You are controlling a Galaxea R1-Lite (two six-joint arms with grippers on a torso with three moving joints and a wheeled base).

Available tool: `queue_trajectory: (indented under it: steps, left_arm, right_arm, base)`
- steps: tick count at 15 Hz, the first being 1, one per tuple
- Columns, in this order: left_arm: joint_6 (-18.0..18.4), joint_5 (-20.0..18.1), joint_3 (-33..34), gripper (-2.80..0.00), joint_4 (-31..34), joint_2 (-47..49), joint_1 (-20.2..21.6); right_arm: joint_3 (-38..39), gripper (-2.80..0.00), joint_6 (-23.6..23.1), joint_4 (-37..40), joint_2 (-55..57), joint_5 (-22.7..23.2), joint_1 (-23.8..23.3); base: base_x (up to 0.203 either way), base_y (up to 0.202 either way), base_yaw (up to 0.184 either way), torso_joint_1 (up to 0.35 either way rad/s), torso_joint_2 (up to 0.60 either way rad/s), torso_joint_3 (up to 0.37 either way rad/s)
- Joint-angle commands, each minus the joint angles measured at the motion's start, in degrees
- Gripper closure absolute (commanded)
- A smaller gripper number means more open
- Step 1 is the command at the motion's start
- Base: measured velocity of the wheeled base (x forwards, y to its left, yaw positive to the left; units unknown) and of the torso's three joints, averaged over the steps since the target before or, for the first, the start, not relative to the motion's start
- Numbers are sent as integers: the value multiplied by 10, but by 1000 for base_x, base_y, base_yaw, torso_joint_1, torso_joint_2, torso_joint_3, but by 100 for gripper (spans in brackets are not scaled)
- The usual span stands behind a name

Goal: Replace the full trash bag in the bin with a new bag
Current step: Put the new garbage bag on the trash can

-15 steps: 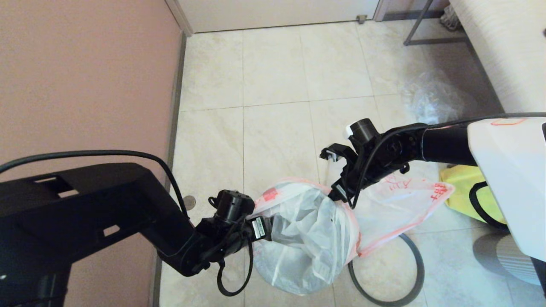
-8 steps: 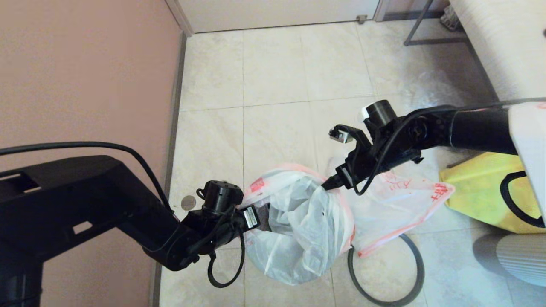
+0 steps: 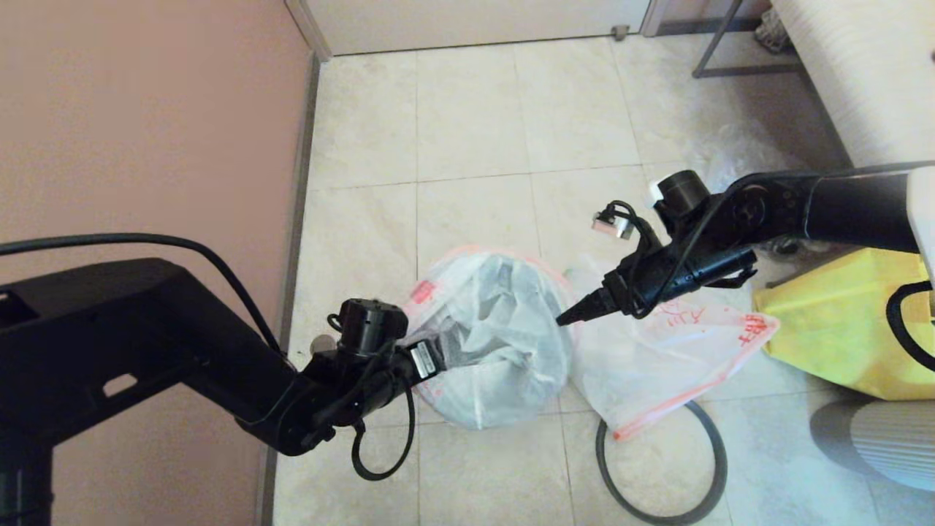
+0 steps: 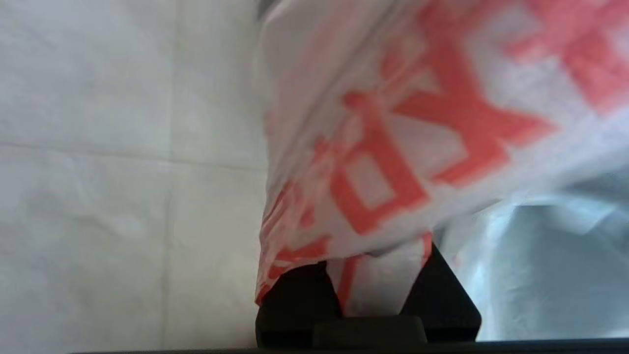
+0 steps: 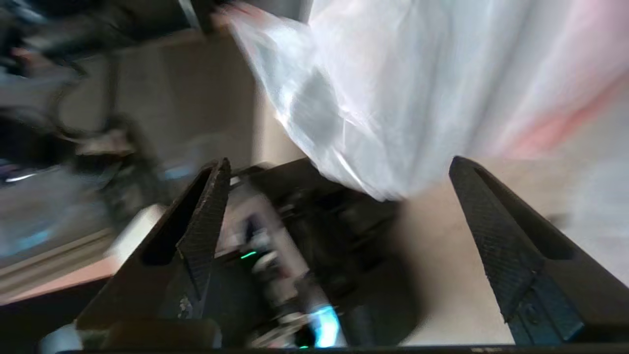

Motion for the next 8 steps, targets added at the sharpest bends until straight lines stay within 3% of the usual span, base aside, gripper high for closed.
queue_trajectory:
  steps: [1, 5, 6, 8]
  left_arm:
    - [-2, 0, 2, 0, 1, -15, 2]
    - [-2, 0, 9, 0, 1, -15, 1]
    - [-2, 0, 9, 0, 1, -11, 2]
    - [-2, 0, 8, 0, 1, -3, 0]
  right_arm:
    - [0, -280, 4, 9, 1, 16, -7]
    - [0, -280, 8, 37, -35, 37, -12]
    - [0, -280, 30, 35, -45, 36, -8]
    - [0, 0, 77, 25, -54, 12, 15]
  base:
    - [0, 0, 0, 0, 0, 0]
    - [0, 0, 0, 0, 0, 0]
    - [0, 0, 0, 0, 0, 0]
    - [0, 0, 0, 0, 0, 0]
